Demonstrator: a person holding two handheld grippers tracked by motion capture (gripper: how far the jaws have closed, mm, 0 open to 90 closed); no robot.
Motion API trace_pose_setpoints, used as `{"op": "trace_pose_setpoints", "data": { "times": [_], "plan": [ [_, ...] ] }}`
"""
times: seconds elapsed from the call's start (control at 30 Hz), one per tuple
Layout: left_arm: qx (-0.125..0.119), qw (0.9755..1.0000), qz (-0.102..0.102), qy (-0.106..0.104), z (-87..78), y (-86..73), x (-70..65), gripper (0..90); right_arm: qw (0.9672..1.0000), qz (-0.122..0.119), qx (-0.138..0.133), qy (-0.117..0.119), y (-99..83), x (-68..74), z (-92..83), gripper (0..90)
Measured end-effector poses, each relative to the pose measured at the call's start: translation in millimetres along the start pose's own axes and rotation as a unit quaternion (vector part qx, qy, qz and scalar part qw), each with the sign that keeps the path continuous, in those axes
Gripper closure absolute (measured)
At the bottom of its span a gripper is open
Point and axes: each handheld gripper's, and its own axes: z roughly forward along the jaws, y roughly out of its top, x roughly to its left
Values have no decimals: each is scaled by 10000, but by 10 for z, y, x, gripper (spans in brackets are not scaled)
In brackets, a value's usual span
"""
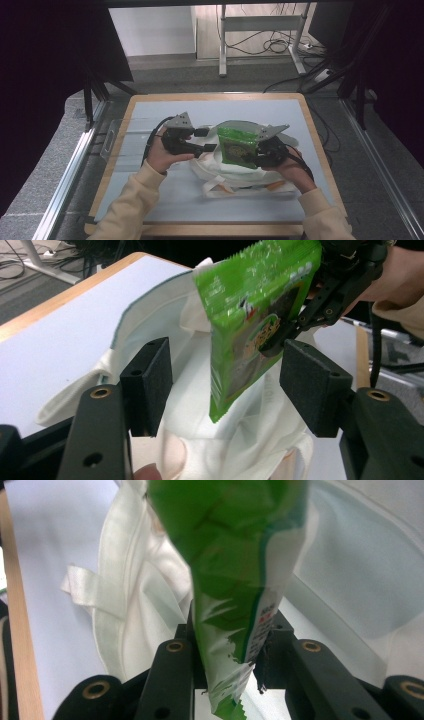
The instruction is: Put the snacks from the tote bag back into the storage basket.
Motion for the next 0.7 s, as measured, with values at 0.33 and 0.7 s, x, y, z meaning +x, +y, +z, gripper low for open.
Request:
{"op": "trace_pose_setpoints", "data": {
  "times": [0.33,0.7],
  "plan": [
    [483,9974,525,-107,2,276,129,369,9997,-124,203,47,84,35,36,721],
    [1291,9829,1235,-436,214,573,211,386,9993,-219,279,117,143,47,78,720]
  ]
}}
